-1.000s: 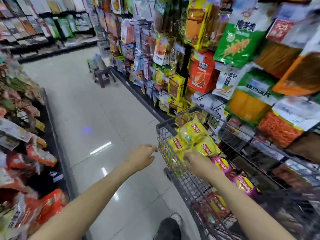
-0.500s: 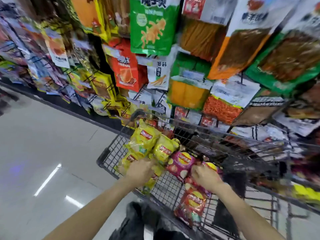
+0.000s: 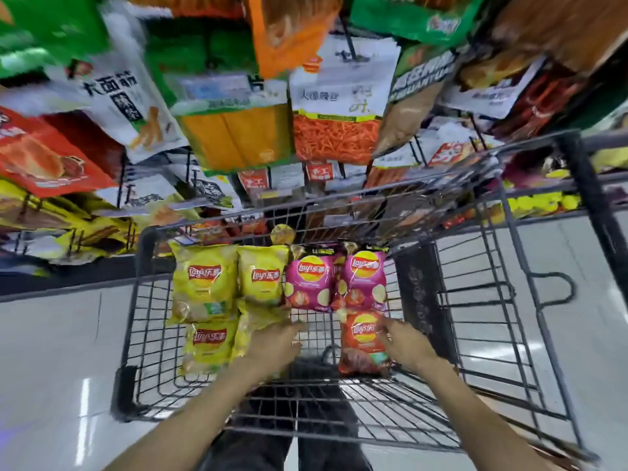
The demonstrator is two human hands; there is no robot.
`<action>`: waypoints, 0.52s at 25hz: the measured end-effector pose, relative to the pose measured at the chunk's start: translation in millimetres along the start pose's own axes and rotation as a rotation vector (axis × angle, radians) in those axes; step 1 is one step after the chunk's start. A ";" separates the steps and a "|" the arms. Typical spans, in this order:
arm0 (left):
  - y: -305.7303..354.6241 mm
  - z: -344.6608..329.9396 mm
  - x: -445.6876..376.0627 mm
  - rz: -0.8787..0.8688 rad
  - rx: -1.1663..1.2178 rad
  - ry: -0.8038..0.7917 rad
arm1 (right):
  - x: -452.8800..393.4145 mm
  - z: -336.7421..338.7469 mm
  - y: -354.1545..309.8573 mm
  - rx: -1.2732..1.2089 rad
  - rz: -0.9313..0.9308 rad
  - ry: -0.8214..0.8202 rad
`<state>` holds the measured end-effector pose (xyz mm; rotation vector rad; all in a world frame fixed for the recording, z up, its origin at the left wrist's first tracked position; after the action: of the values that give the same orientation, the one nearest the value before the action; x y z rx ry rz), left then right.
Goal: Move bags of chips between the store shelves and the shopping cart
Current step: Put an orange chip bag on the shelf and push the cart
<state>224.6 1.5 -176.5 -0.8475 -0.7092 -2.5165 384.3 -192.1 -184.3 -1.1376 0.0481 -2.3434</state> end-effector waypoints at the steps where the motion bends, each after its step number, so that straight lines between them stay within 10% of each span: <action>1: 5.2 -14.2 -8.2 -0.019 0.016 -0.048 | -4.9 -9.7 11.7 -0.036 -0.019 -0.016; 13: 45.2 -152.4 -115.7 0.069 0.295 -0.310 | -88.0 -108.0 91.6 -0.132 -0.149 -0.171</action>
<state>265.4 -98.8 -340.5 -1.1394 -1.0970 -2.1686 389.6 -249.8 -340.7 -1.4477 0.0598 -2.3911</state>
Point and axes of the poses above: each hand's wrist, its own x-axis away from the middle knuckle, its own z-axis out of the back of the hand, y = z × x, the point moved 10 cm from there along -x, towards the middle knuckle, and after that the axes turned 1 degree about -z, right-handed, at the moved point
